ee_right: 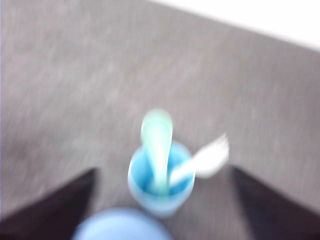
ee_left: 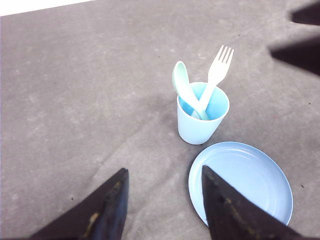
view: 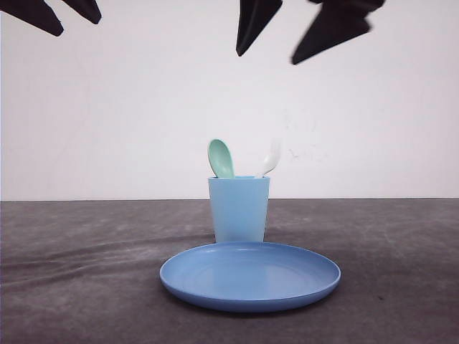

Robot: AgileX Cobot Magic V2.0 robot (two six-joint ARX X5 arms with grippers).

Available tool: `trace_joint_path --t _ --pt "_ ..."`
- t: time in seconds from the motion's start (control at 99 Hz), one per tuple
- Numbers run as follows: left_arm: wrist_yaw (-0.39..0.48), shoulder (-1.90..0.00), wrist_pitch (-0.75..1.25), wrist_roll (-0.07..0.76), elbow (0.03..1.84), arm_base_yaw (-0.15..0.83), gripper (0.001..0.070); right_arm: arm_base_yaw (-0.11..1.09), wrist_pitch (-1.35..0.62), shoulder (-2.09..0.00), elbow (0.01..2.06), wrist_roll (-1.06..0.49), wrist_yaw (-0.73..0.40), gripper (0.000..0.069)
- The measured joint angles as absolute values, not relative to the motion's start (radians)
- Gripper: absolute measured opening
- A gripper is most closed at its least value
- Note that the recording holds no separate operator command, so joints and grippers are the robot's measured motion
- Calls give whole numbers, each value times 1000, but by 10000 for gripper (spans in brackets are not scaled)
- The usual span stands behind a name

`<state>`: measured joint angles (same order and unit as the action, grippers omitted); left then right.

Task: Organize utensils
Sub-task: 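Lift the green spoon and drop it into the blue cup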

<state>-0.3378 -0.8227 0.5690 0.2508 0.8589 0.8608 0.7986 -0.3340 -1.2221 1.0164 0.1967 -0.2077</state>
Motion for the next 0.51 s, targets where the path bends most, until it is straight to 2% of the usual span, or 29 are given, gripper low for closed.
trace_joint_path --t 0.03,0.182,0.505 --pt "-338 -823 568 251 859 861 274 801 -361 -1218 1016 214 -205 686" --pt "-338 -823 566 252 859 861 274 806 -461 -1231 1016 287 -200 682" --pt "-338 -823 566 252 859 862 274 807 -473 -1365 1016 422 -143 682"
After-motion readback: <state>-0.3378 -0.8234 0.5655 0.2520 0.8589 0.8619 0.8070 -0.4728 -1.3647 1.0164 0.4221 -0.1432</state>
